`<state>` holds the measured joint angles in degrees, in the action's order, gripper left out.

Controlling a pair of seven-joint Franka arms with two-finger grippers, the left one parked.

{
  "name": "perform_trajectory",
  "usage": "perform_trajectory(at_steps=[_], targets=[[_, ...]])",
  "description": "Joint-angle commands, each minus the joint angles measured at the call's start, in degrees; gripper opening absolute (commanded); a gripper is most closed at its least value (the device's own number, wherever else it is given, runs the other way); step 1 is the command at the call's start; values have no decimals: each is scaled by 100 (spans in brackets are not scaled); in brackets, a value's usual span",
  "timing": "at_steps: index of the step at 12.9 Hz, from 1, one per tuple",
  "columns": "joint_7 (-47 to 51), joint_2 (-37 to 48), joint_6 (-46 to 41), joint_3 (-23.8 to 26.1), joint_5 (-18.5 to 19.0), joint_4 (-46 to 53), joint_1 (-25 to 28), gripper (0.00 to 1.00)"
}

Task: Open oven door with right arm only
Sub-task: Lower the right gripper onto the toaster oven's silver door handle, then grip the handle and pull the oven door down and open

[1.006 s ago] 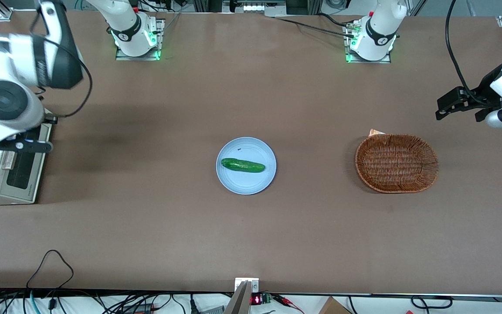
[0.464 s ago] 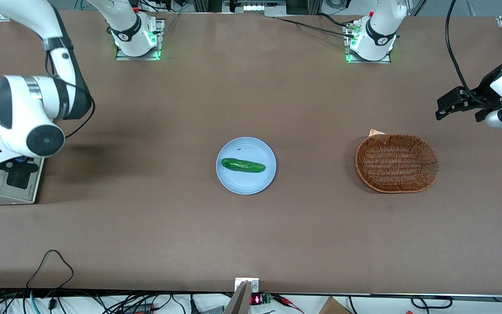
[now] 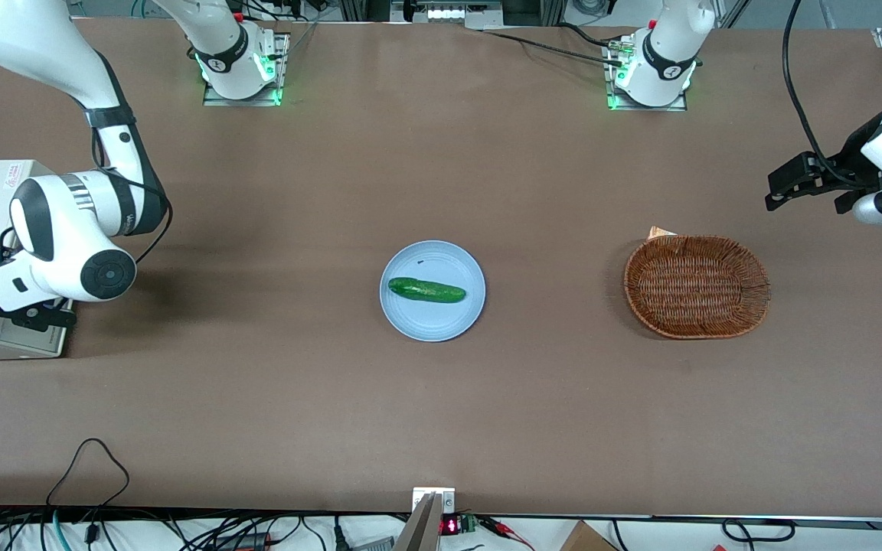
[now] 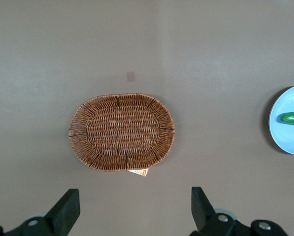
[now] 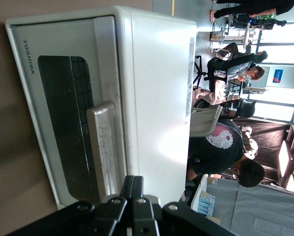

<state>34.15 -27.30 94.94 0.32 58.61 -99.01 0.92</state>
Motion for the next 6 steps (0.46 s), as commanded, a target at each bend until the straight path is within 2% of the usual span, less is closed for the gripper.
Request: perform_trajectory(at_steps=[1, 4, 6], targets=[[224, 31, 191, 29, 133, -136, -126, 2], [486, -126, 340, 38, 379, -145, -258, 2], [532, -162, 437, 29, 388, -180, -276, 2]])
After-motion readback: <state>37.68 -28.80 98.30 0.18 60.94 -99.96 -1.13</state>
